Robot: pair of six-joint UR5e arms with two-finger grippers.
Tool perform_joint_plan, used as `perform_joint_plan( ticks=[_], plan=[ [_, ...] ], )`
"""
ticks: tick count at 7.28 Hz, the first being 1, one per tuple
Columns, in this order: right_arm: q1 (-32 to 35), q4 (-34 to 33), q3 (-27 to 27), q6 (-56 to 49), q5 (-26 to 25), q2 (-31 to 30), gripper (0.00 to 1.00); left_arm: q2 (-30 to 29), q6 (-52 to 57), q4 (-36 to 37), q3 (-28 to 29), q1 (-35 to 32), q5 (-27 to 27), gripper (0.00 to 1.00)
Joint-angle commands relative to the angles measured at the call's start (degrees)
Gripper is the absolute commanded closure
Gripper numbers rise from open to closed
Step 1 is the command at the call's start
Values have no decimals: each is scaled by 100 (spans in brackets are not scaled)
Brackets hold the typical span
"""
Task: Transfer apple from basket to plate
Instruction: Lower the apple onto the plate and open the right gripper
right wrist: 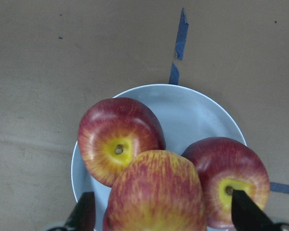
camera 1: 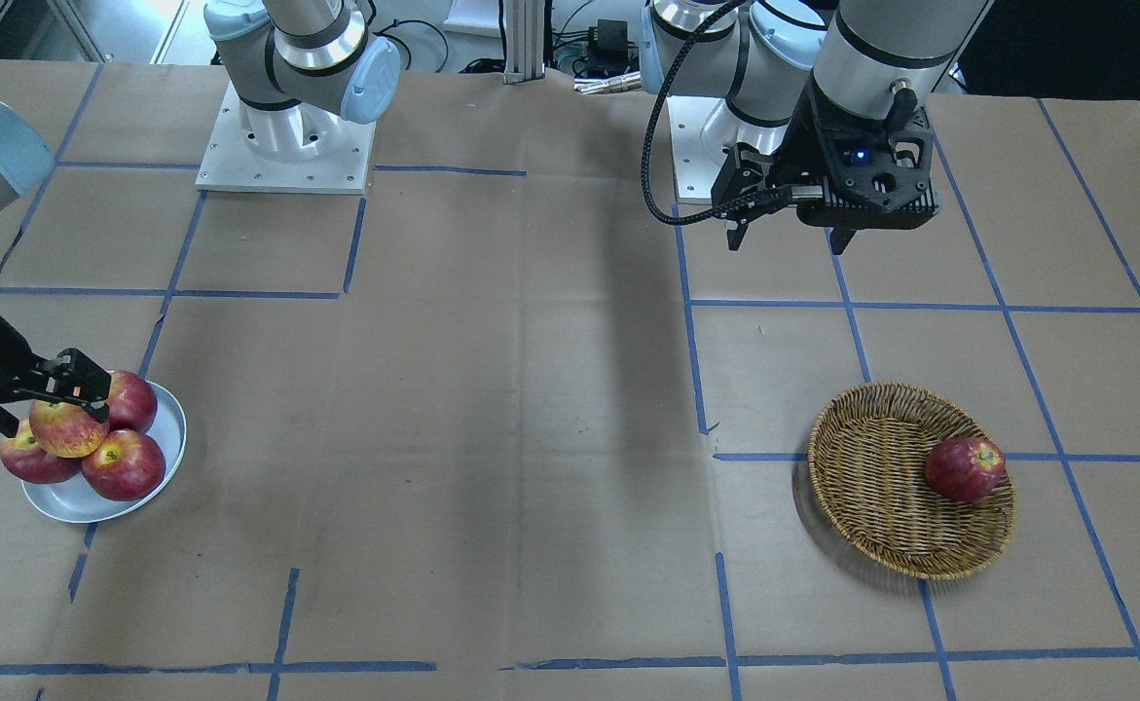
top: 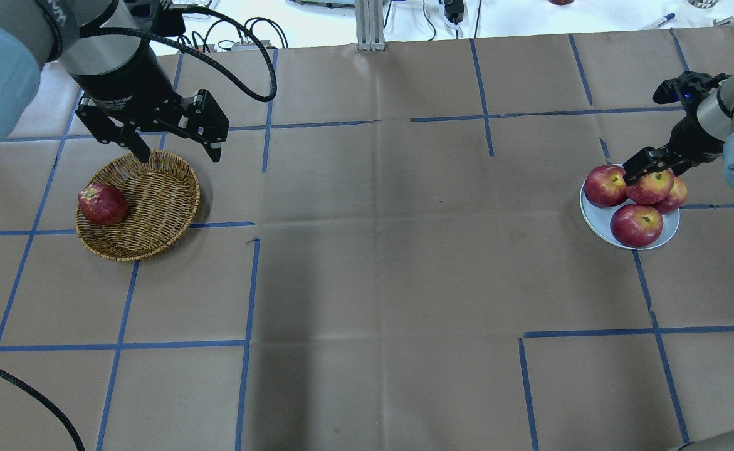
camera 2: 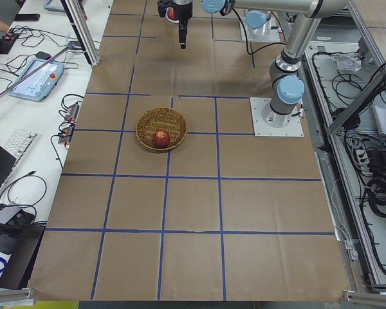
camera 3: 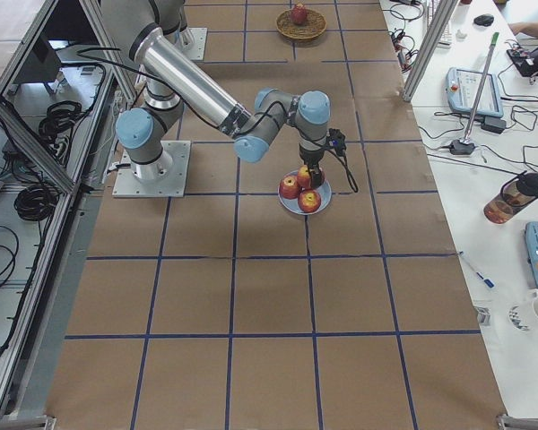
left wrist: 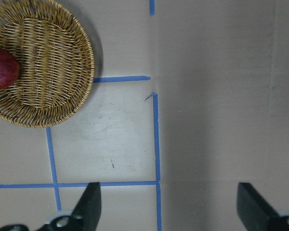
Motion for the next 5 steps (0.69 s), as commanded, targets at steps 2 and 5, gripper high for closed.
perform_joint_plan(
  ticks=[2, 5],
  plan=[
    [773, 1093, -882, 345, 12, -555, 0, 26, -1, -9, -2, -7, 9, 0],
    [1546, 3425, -2449, 2036, -58, -617, 0, 44, -1, -9, -2, -7, 17, 0]
  ],
)
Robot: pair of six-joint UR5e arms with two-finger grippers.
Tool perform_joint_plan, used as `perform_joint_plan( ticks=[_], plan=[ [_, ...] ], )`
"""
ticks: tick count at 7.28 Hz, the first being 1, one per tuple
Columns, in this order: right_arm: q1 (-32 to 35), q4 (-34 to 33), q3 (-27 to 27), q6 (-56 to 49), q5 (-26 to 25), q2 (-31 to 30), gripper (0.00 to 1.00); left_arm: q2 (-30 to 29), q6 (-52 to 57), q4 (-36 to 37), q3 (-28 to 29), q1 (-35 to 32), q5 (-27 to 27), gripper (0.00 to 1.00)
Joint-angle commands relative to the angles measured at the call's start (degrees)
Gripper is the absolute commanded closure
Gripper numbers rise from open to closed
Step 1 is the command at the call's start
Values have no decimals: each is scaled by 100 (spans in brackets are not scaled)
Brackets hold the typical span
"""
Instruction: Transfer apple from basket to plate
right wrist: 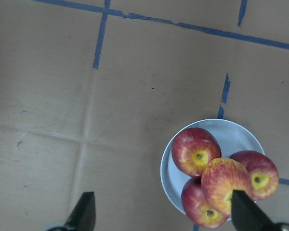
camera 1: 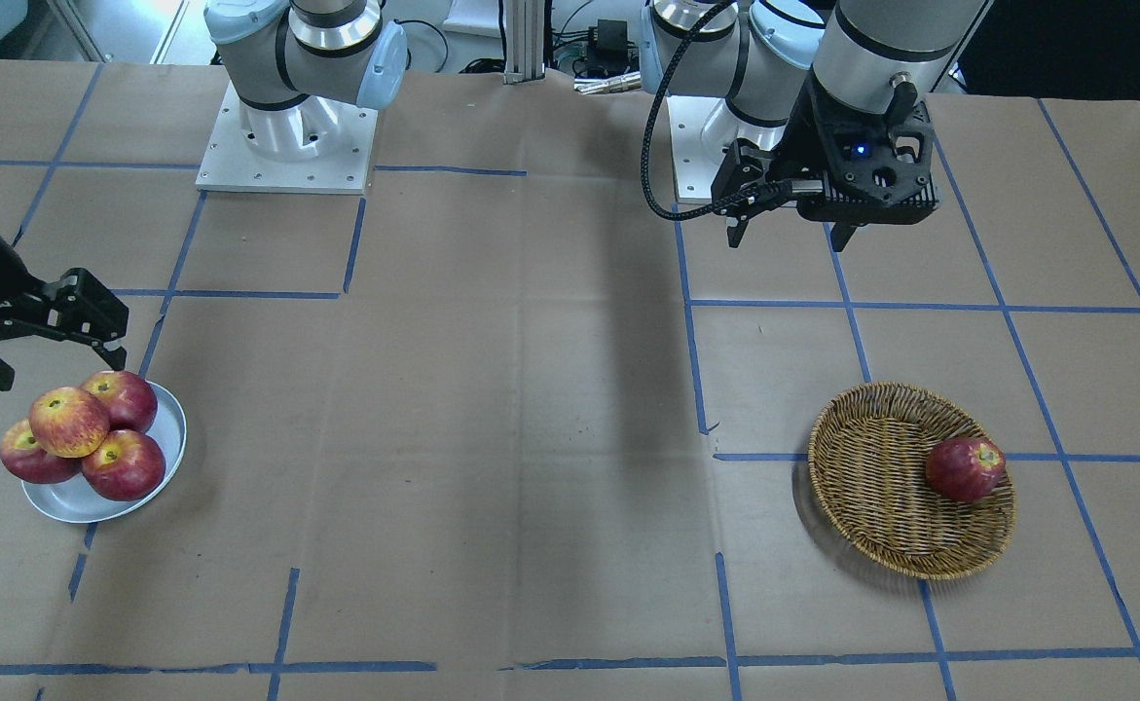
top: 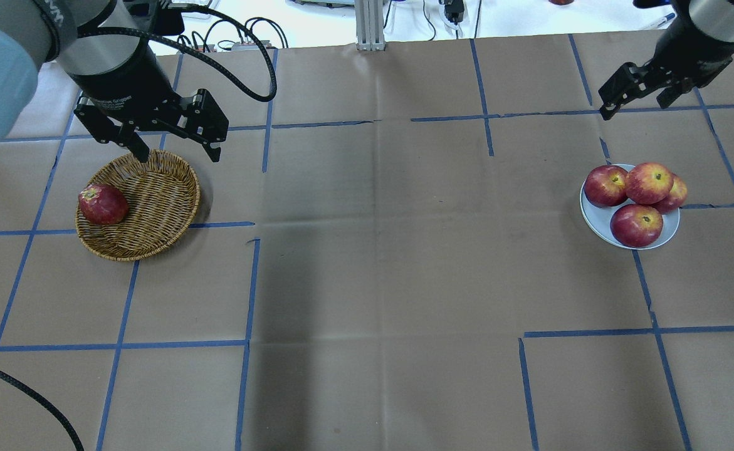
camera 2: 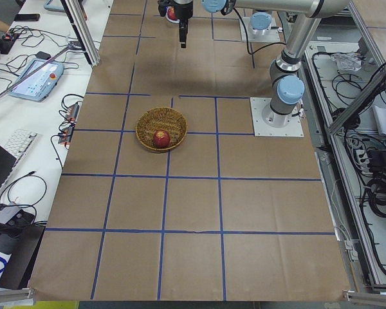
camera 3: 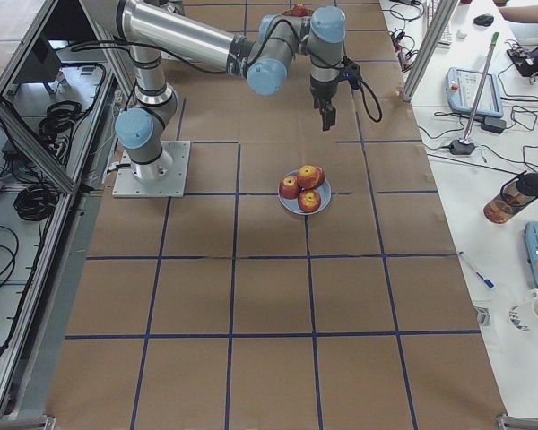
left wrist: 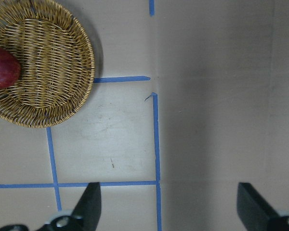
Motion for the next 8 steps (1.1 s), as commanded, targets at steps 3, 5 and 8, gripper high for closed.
perform_joint_plan(
  ticks=[3, 5, 8],
  plan=[
    [1380, 1082, -352, 1999, -747, -283, 0, 11, 0, 2, 8, 0, -2, 0],
    [1381, 924, 158, 2025, -757, -571, 0, 10, 0, 2, 8, 0, -2, 0],
    [1390, 758, 124, 2026, -731, -591, 0, 10, -9, 2, 8, 0, -11, 0]
  ],
)
